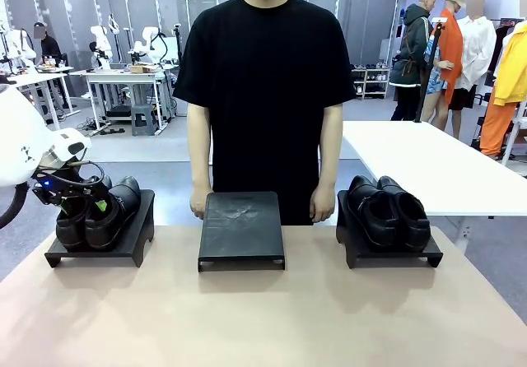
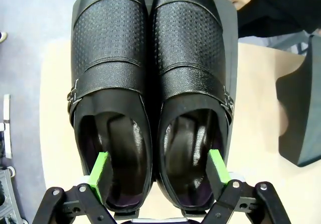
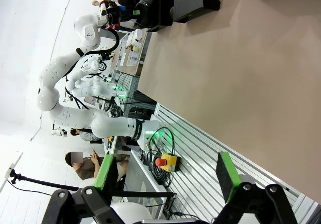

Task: Place the shoes on the stand as instructed by the person.
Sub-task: Pick up another pair of Shoes and place it on the Shoes Stand indicated by the person.

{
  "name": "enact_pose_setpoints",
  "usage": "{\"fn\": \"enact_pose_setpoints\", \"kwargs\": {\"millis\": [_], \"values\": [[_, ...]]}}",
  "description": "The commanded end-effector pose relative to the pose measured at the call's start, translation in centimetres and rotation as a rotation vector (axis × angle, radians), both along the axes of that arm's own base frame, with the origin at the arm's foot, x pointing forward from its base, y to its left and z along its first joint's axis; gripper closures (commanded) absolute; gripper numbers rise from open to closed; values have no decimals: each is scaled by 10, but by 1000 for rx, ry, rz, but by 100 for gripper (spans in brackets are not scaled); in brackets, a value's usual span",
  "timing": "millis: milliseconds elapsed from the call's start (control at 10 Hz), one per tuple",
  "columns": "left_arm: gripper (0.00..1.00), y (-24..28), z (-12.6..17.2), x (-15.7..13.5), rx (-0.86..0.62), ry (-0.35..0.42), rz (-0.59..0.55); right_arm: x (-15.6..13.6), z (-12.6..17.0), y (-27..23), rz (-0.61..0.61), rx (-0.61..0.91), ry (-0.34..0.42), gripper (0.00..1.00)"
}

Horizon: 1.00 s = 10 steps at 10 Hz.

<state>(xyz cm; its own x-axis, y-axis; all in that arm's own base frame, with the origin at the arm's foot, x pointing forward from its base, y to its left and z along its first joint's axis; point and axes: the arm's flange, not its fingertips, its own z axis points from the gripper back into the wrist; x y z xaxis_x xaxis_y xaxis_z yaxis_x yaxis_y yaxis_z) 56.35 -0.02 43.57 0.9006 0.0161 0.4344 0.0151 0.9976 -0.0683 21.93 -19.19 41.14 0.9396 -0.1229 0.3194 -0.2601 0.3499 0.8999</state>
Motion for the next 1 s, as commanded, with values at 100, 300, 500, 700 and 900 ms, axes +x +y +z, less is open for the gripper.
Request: {"fn": "enact_pose_setpoints", "kwargs": {"millis": [100, 300, 500, 700, 900], "values": [[6, 1, 1, 5, -2, -3, -6, 0, 4, 2, -5, 9, -7, 0], [5, 6, 24, -12, 10, 18, -10, 0, 4, 2, -5, 9, -7, 0], [5, 42, 63, -56, -79, 90, -109, 0, 4, 2, -5, 9, -7, 0], [5, 88, 90, -105, -274, 109, -189, 0, 4, 2, -5, 9, -7, 0], [5, 131, 93, -145, -473, 100, -316, 0, 4, 2, -5, 9, -7, 0]]}}
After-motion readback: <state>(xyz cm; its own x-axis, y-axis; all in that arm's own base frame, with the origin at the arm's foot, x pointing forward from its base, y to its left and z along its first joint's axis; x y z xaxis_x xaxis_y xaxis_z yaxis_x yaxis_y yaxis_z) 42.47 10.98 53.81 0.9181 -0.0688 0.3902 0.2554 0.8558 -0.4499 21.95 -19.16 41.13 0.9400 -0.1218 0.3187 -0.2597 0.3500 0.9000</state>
